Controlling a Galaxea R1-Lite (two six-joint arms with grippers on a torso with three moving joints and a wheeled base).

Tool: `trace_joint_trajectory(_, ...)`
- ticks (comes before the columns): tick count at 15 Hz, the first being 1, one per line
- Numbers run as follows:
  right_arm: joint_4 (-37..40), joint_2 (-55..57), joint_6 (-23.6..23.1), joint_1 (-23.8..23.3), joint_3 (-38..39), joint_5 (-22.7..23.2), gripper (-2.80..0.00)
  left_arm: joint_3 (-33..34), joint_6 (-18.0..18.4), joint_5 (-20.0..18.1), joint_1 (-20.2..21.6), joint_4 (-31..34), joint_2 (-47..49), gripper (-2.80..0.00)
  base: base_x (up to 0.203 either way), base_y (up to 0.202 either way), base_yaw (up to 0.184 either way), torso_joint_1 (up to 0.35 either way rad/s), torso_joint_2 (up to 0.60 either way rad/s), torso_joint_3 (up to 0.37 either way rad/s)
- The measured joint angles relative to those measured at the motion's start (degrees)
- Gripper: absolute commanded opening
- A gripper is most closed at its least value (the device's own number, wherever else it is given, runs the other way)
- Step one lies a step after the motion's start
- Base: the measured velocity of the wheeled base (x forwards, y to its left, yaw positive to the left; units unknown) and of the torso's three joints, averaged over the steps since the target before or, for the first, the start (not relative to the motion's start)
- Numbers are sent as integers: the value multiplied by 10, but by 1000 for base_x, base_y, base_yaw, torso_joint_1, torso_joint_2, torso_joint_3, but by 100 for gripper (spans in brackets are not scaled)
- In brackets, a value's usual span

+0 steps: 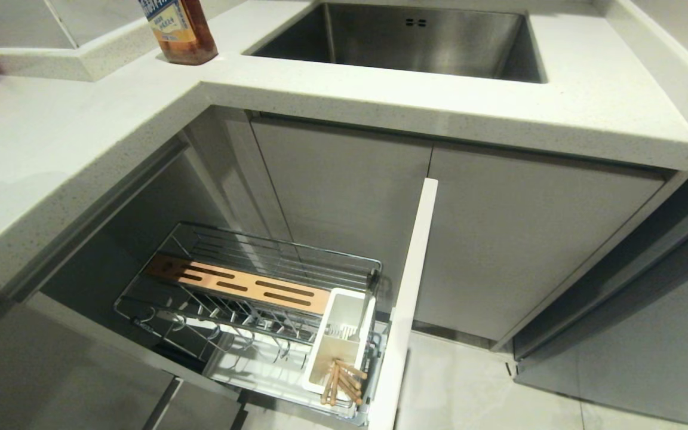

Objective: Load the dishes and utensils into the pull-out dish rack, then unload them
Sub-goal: Take the chopsticks out of the cupboard

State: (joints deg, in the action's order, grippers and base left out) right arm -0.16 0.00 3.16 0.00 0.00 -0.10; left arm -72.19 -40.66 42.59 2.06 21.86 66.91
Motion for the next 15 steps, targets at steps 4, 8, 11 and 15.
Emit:
trace_joint_trajectory(4,0,0,0,0,0,0,-280,1,-5,0,0,1,-1,0,0,0,0,0,0,0)
trace_joint_trajectory(8,0,0,0,0,0,0,-280,-10,-3,0,0,0,-4,0,0,0,0,0,0,0)
trace_joint_trajectory(11,0,0,0,0,0,0,-280,-41,26,-1,-3,-2,-7,-280,0,0,0,0,0,0)
trace_joint_trajectory(15,0,0,0,0,0,0,-280,-154,88,-30,-22,-6,-5,-280,0,0,0,0,0,0)
